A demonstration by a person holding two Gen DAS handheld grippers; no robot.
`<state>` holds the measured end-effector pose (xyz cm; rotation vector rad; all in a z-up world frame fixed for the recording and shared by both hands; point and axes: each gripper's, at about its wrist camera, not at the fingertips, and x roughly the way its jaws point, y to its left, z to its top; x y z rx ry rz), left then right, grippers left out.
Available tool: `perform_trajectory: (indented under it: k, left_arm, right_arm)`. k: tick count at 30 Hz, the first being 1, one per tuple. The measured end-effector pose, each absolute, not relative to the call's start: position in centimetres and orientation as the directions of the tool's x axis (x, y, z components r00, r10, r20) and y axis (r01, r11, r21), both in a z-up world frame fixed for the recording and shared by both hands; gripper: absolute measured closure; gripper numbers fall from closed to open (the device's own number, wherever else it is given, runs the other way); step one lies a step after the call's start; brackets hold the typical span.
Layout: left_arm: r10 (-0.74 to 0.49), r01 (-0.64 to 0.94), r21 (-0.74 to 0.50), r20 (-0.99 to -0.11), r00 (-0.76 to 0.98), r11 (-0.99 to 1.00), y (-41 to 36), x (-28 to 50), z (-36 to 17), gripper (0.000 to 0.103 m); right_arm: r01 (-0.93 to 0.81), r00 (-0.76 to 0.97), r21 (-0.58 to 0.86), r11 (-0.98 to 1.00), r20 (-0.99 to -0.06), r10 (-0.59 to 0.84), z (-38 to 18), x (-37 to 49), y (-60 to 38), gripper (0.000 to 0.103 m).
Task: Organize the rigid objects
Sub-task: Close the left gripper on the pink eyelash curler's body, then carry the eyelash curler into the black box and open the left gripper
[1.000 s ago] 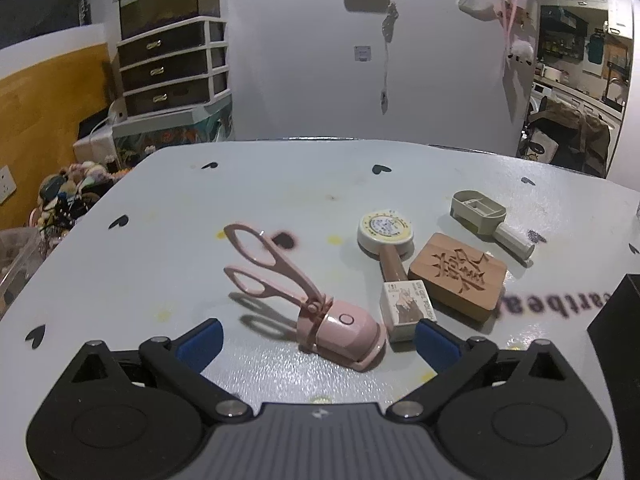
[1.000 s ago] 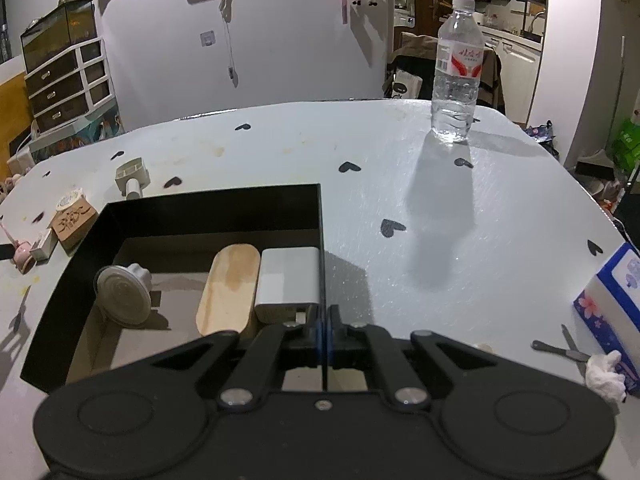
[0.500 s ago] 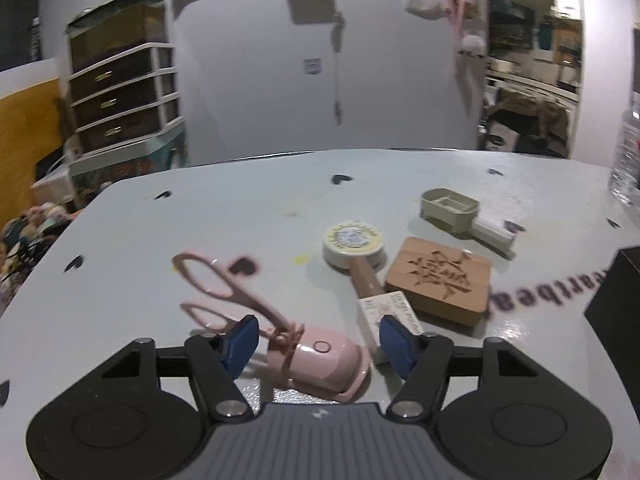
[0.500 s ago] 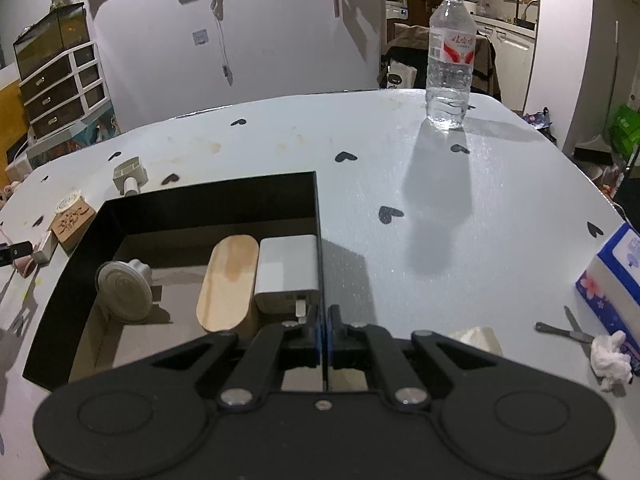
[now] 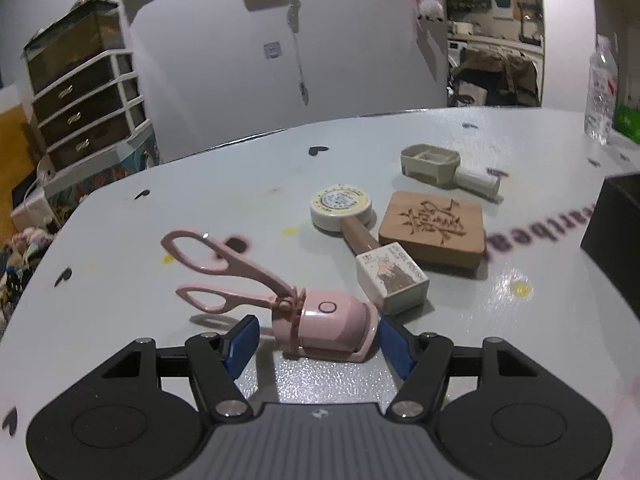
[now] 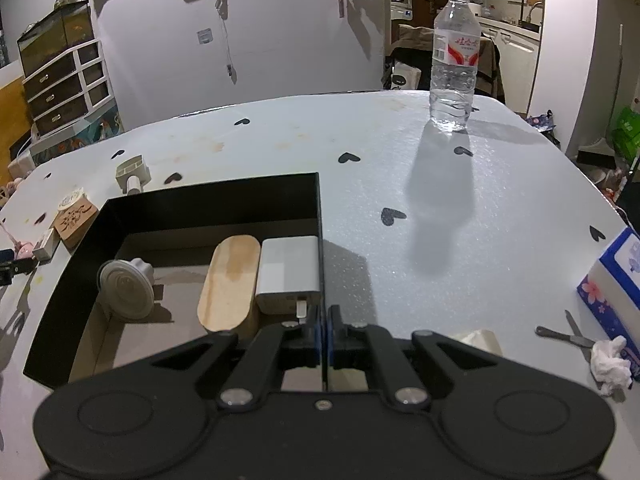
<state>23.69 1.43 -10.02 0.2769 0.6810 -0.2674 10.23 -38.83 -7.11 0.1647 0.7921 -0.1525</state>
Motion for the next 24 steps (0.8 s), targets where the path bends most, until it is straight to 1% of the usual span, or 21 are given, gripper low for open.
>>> perform_trajectory:
  k: [3, 6, 8, 12, 17, 21, 24]
  left_arm:
    - [-0.150, 0.351, 0.198, -0.640, 0.754, 0.915, 0.9, 24.1, -10.1, 0.036]
    - [-0.177, 0.371, 0.181, -0.642, 0.746, 0.911, 0.7, 24.5, -10.1, 0.037]
    - [-0.196, 0.379, 0.157, -0.644, 0.739, 0.912, 0.8, 24.7, -10.2, 0.042]
    - [-0.194, 0.368, 0.155, -0.632, 0.750, 0.917, 0.7, 24.4, -10.3, 0.042]
    - [-0.163, 0.316, 0.141, -0.626, 0.762, 0.938, 0.6, 23.6, -10.2, 0.043]
    - [-0.136, 0.247, 0.112, -0.588, 0.797, 0.962, 1.0, 22.4, -8.7, 0.043]
    - [-0.151, 0.225, 0.071, -0.544, 0.826, 0.972, 1.1, 21.3, -6.4, 0.043]
  right_arm:
    - [0.198, 0.693, 0.091, 0.976, -0.718, -0.074, -7.1, 10.3, -38.8, 0.099]
    - [0.201, 0.693, 0.094, 0.975, -0.717, -0.074, -7.1, 10.3, -38.9, 0.099]
    - [0.203, 0.693, 0.096, 0.974, -0.717, -0.074, -7.1, 10.4, -38.9, 0.099]
    - [0.205, 0.693, 0.095, 0.974, -0.717, -0.076, -7.2, 10.4, -38.9, 0.099]
    - [0.206, 0.693, 0.093, 0.974, -0.716, -0.078, -7.2, 10.3, -38.9, 0.099]
    - [0.207, 0.695, 0.097, 0.973, -0.715, -0.077, -7.2, 10.3, -38.9, 0.100]
    - [0.205, 0.694, 0.093, 0.974, -0.716, -0.078, -7.2, 10.3, -38.9, 0.100]
